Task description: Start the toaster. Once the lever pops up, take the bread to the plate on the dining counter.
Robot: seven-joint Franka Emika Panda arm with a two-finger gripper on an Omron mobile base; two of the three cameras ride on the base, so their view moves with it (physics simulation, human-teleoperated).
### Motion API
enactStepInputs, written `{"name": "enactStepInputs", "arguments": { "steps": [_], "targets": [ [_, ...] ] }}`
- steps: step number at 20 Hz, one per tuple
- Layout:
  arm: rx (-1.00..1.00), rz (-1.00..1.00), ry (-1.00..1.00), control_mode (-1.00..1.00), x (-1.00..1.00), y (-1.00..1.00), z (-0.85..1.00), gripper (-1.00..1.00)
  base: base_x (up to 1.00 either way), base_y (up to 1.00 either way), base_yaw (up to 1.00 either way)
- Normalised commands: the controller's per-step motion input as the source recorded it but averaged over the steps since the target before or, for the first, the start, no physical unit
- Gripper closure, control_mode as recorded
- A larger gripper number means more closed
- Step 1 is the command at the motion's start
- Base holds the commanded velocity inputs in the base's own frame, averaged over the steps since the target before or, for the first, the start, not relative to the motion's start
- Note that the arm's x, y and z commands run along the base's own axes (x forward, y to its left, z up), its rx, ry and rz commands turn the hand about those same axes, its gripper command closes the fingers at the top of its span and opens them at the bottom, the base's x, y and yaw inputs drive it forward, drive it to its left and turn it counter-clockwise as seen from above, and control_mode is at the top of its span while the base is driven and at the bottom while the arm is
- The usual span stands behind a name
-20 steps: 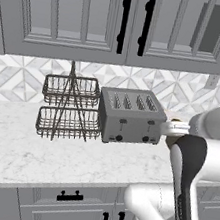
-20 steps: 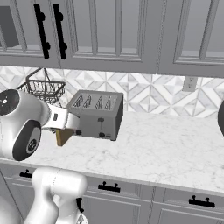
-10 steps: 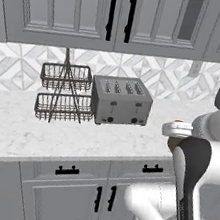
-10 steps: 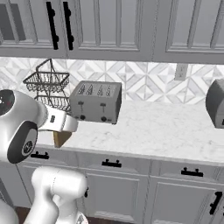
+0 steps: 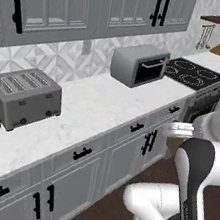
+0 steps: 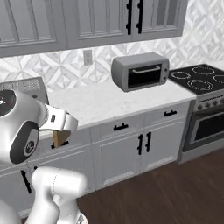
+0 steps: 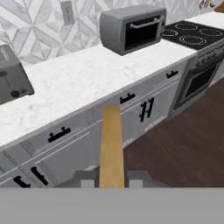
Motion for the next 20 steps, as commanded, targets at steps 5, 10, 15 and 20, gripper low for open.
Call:
{"name": "enactStepInputs", "arguments": {
  "steps": [5,10,15,20],
  "targets": [
    [0.00,0.00,0.00,1.00,0.00,0.00,0.00,1.00,0.00,0.00,-0.99],
    [0.00,0.00,0.00,1.00,0.00,0.00,0.00,1.00,0.00,0.00,-0.99],
    [0.00,0.00,0.00,1.00,0.00,0.00,0.00,1.00,0.00,0.00,-0.99],
    [0.00,0.00,0.00,1.00,0.00,0.00,0.00,1.00,0.00,0.01,-0.96]
  ]
}}
